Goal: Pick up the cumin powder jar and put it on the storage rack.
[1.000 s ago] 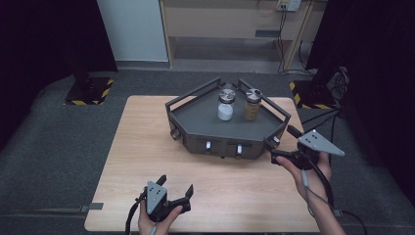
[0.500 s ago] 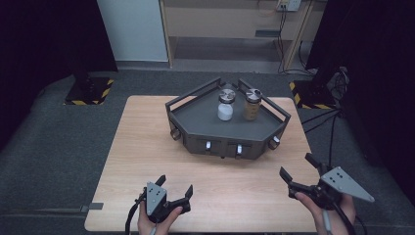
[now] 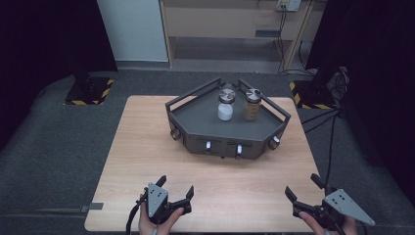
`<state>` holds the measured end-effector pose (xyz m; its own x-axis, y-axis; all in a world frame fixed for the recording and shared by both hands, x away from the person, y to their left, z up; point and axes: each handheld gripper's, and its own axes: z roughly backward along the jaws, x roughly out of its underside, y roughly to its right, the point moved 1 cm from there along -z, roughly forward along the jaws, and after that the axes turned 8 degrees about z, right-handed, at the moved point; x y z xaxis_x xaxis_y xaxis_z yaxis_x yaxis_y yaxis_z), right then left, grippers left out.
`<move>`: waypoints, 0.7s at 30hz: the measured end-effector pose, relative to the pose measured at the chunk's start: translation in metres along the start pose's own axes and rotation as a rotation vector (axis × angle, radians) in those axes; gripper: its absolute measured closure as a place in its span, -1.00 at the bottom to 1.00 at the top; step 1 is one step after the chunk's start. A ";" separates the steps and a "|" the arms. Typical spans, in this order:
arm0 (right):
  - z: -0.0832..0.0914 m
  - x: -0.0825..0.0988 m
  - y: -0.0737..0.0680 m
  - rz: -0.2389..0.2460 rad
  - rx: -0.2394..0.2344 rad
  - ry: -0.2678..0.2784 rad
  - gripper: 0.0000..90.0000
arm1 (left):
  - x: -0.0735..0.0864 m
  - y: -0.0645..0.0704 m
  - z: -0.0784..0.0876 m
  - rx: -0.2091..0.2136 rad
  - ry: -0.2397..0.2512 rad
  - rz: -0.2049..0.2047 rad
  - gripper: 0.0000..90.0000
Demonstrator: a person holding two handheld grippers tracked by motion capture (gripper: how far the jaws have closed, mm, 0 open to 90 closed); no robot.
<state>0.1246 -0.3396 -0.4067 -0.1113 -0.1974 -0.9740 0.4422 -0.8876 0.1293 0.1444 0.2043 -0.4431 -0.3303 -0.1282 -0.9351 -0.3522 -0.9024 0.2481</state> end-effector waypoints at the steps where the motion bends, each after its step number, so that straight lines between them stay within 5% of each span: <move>1: 0.000 0.003 0.000 -0.005 0.000 0.001 -0.86 | 0.000 0.000 0.000 0.001 0.000 -0.007 -0.98; 21: 0.003 0.008 0.007 -0.019 0.011 -0.017 -0.87 | 0.002 0.003 -0.002 -0.007 -0.002 -0.033 -0.98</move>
<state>0.1242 -0.3485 -0.4132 -0.1345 -0.1870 -0.9731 0.4303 -0.8956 0.1126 0.1442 0.2008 -0.4450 -0.3205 -0.0970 -0.9423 -0.3568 -0.9091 0.2150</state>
